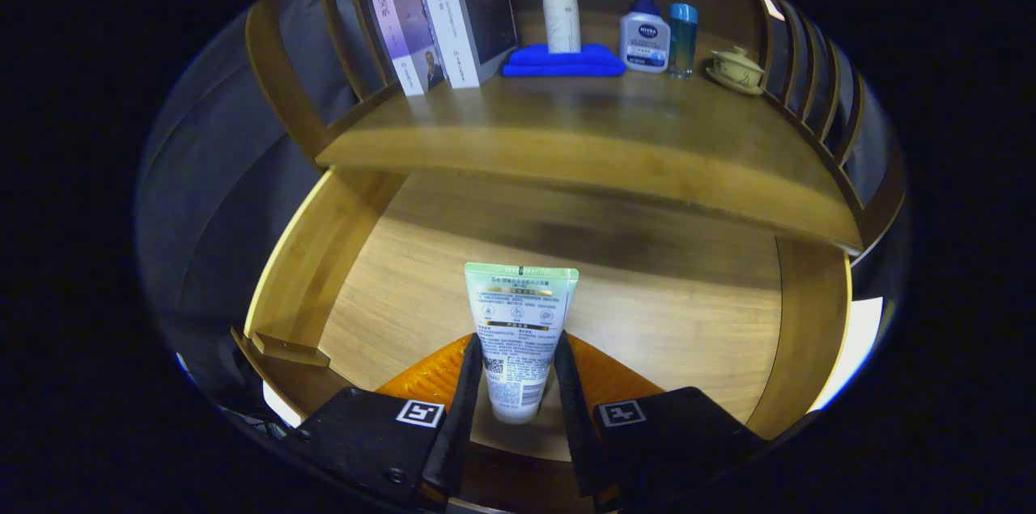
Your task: Pull open the drawer, take out the items inside it, and place them on the countertop above the cabinet.
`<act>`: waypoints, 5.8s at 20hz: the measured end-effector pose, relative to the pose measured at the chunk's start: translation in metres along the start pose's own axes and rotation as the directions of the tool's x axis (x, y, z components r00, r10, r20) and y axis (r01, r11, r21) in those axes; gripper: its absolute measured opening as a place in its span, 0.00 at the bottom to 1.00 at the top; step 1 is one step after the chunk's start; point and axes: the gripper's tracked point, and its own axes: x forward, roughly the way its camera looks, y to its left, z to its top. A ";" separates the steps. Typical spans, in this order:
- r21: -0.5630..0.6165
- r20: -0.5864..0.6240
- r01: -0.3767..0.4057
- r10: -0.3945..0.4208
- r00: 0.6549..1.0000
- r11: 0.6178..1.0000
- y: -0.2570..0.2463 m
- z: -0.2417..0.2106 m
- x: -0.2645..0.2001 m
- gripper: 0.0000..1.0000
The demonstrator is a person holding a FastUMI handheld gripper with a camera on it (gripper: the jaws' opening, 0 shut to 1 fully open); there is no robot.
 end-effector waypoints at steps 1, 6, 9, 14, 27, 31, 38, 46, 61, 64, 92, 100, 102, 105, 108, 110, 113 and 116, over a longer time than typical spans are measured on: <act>0.032 0.048 0.024 -0.026 0.999 0.999 -0.004 0.012 0.000 0.44; 0.034 0.013 -0.007 0.007 1.000 0.999 -0.002 0.020 0.003 0.06; -0.132 -0.049 -0.002 -0.005 0.999 0.991 0.000 0.002 0.020 0.54; -0.314 -0.086 0.010 -0.039 0.996 0.950 0.007 0.003 0.042 0.81; -0.359 -0.154 -0.016 -0.043 0.987 0.933 0.009 -0.018 0.074 0.45; -0.325 -0.109 0.000 -0.038 0.993 0.946 0.010 -0.007 0.070 0.27; -0.271 -0.034 -0.054 0.047 0.998 0.961 0.023 0.017 0.027 0.27; -0.191 0.000 -0.122 0.124 0.992 0.974 0.030 0.036 -0.006 0.27; -0.082 0.135 -0.108 0.118 0.984 0.991 0.012 0.096 -0.031 0.27; 0.001 0.159 -0.076 0.074 0.984 0.997 -0.005 0.120 -0.019 0.27; 0.158 0.518 0.032 -0.111 0.848 0.987 -0.015 0.102 -0.065 0.98; 0.070 0.656 0.084 -0.110 0.747 0.994 0.014 0.012 -0.117 0.98; 0.055 0.688 0.089 -0.102 0.718 0.995 0.024 -0.004 -0.129 0.98; 0.037 0.702 0.104 -0.100 0.705 0.994 0.034 -0.035 -0.136 0.98; 0.023 0.721 0.143 -0.116 0.683 0.989 0.036 -0.059 -0.138 0.98; 0.026 0.739 0.167 -0.132 0.660 0.986 0.038 -0.079 -0.139 0.98; 0.037 0.740 0.152 -0.129 0.660 0.988 0.045 -0.108 -0.128 0.98; 0.034 0.718 0.163 -0.138 0.682 0.986 0.046 -0.132 -0.110 0.98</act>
